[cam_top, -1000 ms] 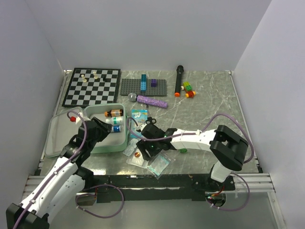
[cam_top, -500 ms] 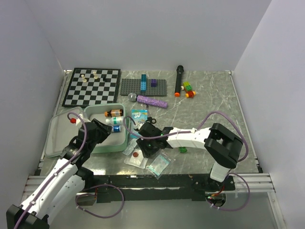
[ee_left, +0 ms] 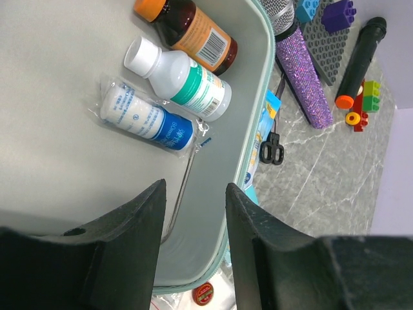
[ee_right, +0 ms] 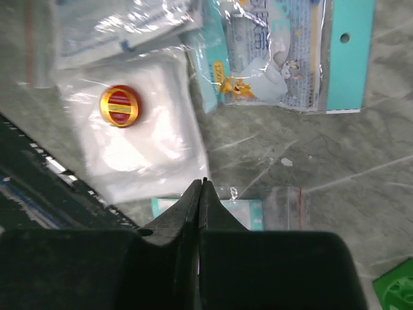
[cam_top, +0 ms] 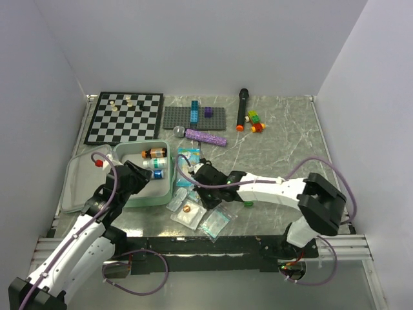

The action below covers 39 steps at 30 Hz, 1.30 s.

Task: Organize the medicine kit

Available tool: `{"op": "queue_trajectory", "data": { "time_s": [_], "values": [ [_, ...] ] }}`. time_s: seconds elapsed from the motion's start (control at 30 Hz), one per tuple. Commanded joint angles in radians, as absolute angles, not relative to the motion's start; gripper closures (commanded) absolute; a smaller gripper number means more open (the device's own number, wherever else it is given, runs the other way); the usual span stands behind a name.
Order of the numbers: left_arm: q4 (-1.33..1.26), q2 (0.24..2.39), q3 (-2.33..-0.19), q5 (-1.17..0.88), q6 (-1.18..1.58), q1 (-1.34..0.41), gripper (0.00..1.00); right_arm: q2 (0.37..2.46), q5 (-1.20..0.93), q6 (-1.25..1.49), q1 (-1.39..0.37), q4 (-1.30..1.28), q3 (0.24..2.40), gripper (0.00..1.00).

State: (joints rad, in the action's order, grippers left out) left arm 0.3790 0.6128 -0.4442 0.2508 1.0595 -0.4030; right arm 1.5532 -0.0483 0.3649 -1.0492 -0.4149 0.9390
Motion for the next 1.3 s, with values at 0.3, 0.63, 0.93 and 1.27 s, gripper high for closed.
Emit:
{"op": "queue_trajectory", "data": {
  "time_s": [0.3,0.63,0.93,1.27],
  "values": [
    [0.359,0.612,-0.442,0.238,1.058,-0.400,0.53,1.604,-0.094,0.311,-1.046,-0.405,1.037,0.54],
    [0.359,0.607,-0.431,0.238,1.066,-0.400,0.53,1.727,-0.137,0.302,-1.046,-0.414,1.089,0.55],
    [0.357,0.603,-0.425,0.239,1.063,-0.400,0.53,1.726,-0.132,0.313,-1.046,-0.426,1.026,0.92],
    [0.348,0.606,-0.426,0.238,1.062,-0.400,0.53,1.514,0.050,0.290,-1.035,-0.554,1.020,1.00]
  ]
}}
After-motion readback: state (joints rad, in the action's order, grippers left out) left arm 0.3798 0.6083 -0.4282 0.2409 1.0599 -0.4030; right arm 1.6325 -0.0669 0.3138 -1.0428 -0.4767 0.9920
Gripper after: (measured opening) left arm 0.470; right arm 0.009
